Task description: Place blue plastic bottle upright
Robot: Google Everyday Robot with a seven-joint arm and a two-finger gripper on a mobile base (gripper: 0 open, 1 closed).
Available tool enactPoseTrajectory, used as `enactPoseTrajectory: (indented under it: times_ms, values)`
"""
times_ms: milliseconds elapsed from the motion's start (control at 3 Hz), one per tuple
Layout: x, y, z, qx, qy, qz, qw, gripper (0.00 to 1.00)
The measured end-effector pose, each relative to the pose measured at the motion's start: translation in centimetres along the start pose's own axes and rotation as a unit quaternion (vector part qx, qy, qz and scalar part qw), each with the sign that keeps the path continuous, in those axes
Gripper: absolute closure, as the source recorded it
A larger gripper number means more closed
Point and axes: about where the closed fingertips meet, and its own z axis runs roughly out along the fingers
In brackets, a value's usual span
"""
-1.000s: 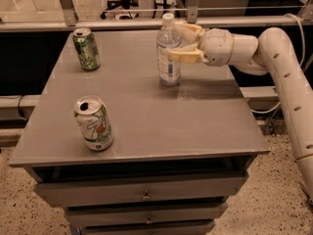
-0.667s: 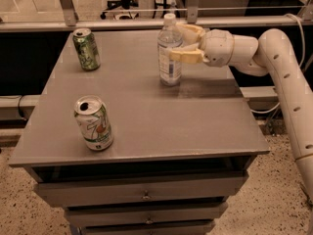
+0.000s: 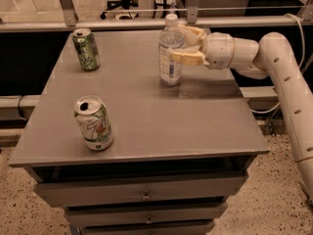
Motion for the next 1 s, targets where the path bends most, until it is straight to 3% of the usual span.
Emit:
enactPoseTrajectory:
  times_ms: [1000]
  values:
    - [-0.03,0.2,-0.23,-0.003,0.013,-0.002,0.9999,0.15]
